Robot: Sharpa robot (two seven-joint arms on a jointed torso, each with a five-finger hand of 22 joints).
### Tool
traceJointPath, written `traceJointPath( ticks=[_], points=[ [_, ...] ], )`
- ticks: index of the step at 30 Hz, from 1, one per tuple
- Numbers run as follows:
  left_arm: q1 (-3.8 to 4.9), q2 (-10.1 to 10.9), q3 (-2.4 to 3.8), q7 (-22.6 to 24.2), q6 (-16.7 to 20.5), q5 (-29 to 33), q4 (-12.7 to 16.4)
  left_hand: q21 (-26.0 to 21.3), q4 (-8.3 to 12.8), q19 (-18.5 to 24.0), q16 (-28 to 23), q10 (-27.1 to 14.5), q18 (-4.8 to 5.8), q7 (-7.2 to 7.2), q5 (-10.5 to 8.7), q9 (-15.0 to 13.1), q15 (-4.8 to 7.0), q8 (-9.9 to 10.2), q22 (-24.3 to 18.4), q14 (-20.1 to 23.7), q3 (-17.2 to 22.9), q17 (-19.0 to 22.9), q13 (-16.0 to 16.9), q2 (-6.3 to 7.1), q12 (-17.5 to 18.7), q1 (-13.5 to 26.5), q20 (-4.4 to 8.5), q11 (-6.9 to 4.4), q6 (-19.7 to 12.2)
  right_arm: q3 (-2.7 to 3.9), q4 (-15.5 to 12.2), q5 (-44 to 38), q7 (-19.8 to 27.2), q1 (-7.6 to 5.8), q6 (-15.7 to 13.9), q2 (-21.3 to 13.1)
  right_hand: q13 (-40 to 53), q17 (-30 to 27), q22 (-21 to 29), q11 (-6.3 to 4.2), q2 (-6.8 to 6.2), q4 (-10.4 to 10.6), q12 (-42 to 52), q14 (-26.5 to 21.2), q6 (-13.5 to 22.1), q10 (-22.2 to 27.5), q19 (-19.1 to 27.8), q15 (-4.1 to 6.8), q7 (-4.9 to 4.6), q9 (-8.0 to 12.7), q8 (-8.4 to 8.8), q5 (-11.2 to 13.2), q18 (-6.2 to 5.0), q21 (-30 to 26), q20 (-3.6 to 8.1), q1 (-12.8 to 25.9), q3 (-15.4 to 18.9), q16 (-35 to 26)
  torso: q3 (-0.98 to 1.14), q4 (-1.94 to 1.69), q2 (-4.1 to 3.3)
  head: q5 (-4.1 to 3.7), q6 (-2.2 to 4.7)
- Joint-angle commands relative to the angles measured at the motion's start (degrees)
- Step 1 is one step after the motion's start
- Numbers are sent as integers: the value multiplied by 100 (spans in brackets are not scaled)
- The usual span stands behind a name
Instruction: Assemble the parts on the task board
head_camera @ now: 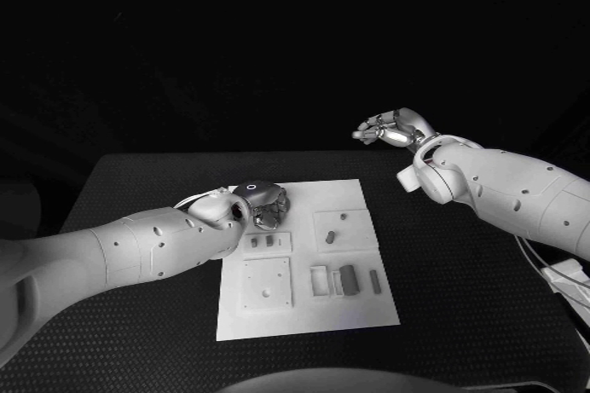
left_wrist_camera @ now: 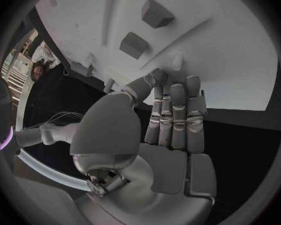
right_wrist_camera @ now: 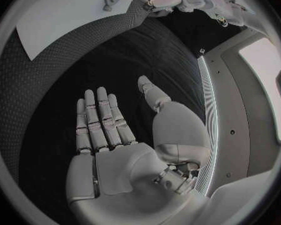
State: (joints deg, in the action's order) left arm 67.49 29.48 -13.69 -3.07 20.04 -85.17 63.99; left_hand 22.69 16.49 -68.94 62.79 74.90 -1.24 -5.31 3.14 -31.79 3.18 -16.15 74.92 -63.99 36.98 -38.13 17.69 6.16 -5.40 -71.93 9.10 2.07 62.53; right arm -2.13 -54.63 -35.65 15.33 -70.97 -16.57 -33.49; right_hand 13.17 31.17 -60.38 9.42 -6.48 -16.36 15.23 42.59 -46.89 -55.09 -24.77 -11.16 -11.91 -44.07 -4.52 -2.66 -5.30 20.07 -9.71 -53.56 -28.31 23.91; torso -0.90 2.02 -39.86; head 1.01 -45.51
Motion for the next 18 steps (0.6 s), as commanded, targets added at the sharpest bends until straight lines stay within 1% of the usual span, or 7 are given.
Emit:
traceJointPath(
  ticks=[1,10,11,13,14,16,18],
  points=[
    [-2,36,4,203,418,236,97,37,-6,-45,26,155,-232,-10,3,4,56,-26,140,-98,29,13,90,-94,-62,-1,8,36,51,3,6,14,58,5,69,-4,-8,7,-6,17,36,8,-33,-32,45,-27,39,-9,-15,7,16,3,114,-34,6,38,17,-27,-2,-1,0,-4,13],
    [37,280,62,242,345,535,392,46,-7,-57,28,172,-231,-4,-2,-1,65,-33,138,-117,35,25,97,-105,-61,11,16,28,64,3,-11,15,54,5,69,-27,-10,8,-7,16,37,7,-34,-32,45,-28,40,-9,-15,7,16,3,114,-35,6,41,18,-28,1,-5,3,12,3],
    [48,300,80,253,357,553,410,47,-7,-57,27,173,-230,-3,-2,-1,65,-33,138,-117,35,26,98,-105,-61,12,16,28,65,3,-19,15,54,6,70,-35,-10,8,-7,16,37,7,-34,-33,45,-28,40,-9,-15,7,16,3,114,-35,7,41,18,-28,-1,-8,4,6,19],
    [56,349,190,254,281,612,452,47,-6,-57,26,174,-230,-3,-2,-1,66,-33,138,-118,36,28,98,-107,-60,12,17,27,66,3,-17,15,54,6,66,-37,-11,9,-8,16,37,6,-34,-33,45,-28,40,-8,-15,7,16,3,114,-35,7,42,18,-29,-2,-12,1,-12,10],
    [61,401,222,249,242,647,495,48,-6,-57,26,174,-230,-2,-2,-1,66,-33,138,-119,37,29,99,-107,-60,13,17,27,66,3,-18,15,54,6,70,-36,-11,9,-8,16,37,6,-34,-33,45,-28,40,-8,-14,7,16,3,114,-36,7,42,18,-29,-2,-4,-1,15,12],
    [89,482,267,235,83,691,556,48,-6,-57,26,175,-230,-2,-2,-2,67,-33,137,-119,37,30,99,-108,-59,14,17,27,66,3,-14,15,47,6,77,-39,-11,9,-8,16,37,5,-34,-33,45,-28,40,-8,-14,7,16,3,114,-36,7,41,18,-29,-1,3,2,42,5],
    [148,576,280,205,-11,769,610,49,-7,-58,24,177,-228,-2,-3,-2,67,-34,137,-121,36,33,100,-112,-58,19,18,26,67,2,-7,18,45,6,74,-44,-12,9,-9,16,36,4,-34,-33,45,-28,40,-8,-14,7,16,3,114,-36,7,41,18,-29,-3,-6,4,14,21]
  ],
)
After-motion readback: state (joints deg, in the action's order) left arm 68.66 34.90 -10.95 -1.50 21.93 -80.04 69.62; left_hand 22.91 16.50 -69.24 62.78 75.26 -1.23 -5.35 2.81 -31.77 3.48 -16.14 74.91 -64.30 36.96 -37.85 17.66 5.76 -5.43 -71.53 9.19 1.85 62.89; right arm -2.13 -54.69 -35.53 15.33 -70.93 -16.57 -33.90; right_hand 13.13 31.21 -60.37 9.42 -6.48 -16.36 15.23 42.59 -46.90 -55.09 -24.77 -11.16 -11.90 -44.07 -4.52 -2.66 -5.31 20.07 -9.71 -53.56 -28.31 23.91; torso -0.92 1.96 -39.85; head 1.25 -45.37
